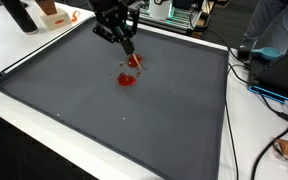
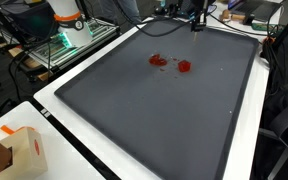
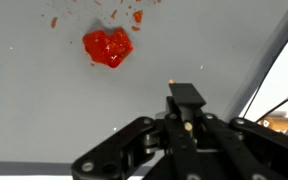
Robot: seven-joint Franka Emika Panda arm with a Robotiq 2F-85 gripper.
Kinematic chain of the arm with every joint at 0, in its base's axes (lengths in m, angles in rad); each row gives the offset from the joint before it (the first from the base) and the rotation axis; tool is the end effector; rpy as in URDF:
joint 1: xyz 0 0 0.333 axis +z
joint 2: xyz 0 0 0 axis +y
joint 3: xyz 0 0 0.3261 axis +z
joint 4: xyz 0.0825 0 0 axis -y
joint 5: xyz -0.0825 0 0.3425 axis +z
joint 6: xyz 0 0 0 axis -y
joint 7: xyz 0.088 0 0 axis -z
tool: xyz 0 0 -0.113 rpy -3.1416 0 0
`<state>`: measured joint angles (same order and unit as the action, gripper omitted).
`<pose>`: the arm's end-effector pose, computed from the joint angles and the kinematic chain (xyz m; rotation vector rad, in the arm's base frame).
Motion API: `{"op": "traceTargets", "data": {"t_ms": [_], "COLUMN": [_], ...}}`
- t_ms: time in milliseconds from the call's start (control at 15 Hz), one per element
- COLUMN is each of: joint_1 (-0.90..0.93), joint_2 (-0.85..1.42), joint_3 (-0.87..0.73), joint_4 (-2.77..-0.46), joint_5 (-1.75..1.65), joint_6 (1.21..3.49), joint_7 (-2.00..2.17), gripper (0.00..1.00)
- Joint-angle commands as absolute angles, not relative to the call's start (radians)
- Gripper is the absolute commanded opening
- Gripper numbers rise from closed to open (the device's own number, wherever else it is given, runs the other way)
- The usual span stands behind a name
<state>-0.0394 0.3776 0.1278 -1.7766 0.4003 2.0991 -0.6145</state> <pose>0.6086 0.0674 0.3744 -2.6738 -0.6564 -0.0664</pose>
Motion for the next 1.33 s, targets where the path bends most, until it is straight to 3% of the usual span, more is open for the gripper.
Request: {"op": "traceTargets", "data": {"t_ms": [0, 1267], "joint_1": [-0.087, -0.120], "joint_2": [0.419, 0.559], "joint_3": [0.164, 0.162], "joint_4": [-1.770, -1.709], "joint_5": [0.508, 0.672], "joint_6": [2.103, 2.056], "joint_7": [-0.712, -0.763], "gripper": [0.03, 0.03]}}
